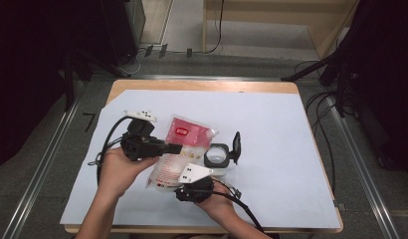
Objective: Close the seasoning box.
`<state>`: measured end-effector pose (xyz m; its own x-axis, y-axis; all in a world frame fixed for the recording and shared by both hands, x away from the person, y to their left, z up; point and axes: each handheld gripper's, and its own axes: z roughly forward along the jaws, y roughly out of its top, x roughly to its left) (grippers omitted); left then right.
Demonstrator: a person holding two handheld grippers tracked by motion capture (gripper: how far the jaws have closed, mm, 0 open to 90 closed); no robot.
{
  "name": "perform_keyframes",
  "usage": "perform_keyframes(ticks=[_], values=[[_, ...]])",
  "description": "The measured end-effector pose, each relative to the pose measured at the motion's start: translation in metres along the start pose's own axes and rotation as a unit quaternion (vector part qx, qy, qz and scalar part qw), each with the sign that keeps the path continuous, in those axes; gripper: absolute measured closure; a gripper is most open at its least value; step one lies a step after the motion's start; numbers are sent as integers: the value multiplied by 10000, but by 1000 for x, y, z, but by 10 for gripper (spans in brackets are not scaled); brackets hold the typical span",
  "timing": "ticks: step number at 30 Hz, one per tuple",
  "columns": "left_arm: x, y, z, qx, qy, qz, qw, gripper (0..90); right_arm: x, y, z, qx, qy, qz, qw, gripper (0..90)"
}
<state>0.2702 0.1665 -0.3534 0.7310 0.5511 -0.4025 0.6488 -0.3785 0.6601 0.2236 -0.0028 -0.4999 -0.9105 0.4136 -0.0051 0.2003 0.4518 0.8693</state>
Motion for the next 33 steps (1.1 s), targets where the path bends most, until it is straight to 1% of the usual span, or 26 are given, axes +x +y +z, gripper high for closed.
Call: perform_keyframes(ticks=[1, 2, 4, 5, 6, 8, 10, 12, 13, 14, 16, 17, 20, 21, 23, 24, 25, 27, 29, 30, 31, 33], values=[[-1, 0, 3, 16, 4, 63, 10000, 873, 1, 2, 0, 21, 34, 23, 10000, 531], [-1, 0, 5, -7, -6, 112, 9999, 866, 1, 3, 0, 13, 166, 132, 9998, 531], [-2, -1, 6, -37, 34, 306, 9995, 850, 1, 4, -1, 22, 301, 258, 9992, 532], [-2, -1, 6, -53, 96, 421, 9991, 838, 0, 5, -2, 32, 347, 302, 9989, 533], [-3, -2, 8, -58, 110, 541, 9985, 825, 0, 6, -3, 45, 418, 356, 9985, 534], [-3, -2, 10, -27, 82, 618, 9981, 811, -1, 8, -5, 28, 523, 478, 9975, 534], [-2, -2, 12, -61, 38, 629, 9980, 802, 0, 9, -7, -8, 654, 630, 9959, 535], [-2, -3, 15, -96, 18, 665, 9977, 789, 0, 11, -8, -34, 738, 692, 9949, 536], [-2, -4, 16, -107, -29, 665, 9977, 782, 0, 12, -9, -31, 776, 703, 9945, 540], [-1, -4, 17, -121, -42, 657, 9978, 776, 1, 13, -9, -35, 825, 722, 9940, 542], [0, -4, 20, -80, -85, 572, 9983, 760, 2, 15, -10, -60, 897, 739, 9932, 552], [-1, -3, 21, -58, -34, 539, 9985, 752, 3, 16, -11, -66, 916, 730, 9931, 556], [-1, -2, 23, 9, -130, 411, 9991, 747, 7, 20, -13, -78, 920, 652, 9936, 566], [-1, -1, 23, 37, -167, 311, 9994, 747, 9, 20, -13, -82, 908, 637, 9938, 566], [-1, 0, 24, 107, -177, 115, 9997, 746, 12, 22, -14, -72, 922, 602, 9939, 571], [-1, 0, 25, 144, -178, 42, 9997, 745, 13, 22, -14, -54, 925, 571, 9941, 574], [-2, 0, 25, 161, -182, 33, 9997, 745, 15, 23, -13, -58, 931, 548, 9941, 574], [-4, 1, 26, 192, -166, -99, 9996, 735, 17, 24, -13, -31, 911, 509, 9945, 570], [-5, 2, 28, 200, -136, -123, 9996, 720, 19, 24, -12, -35, 853, 505, 9951, 550], [-6, 2, 29, 209, -129, -173, 9995, 712, 19, 25, -12, -31, 843, 540, 9950, 545], [-7, 3, 30, 236, -101, -174, 9995, 702, 20, 25, -11, -3, 834, 575, 9949, 544], [-7, 3, 31, 221, -159, -229, 9994, 684, 19, 25, -11, 17, 778, 619, 9950, 582]])
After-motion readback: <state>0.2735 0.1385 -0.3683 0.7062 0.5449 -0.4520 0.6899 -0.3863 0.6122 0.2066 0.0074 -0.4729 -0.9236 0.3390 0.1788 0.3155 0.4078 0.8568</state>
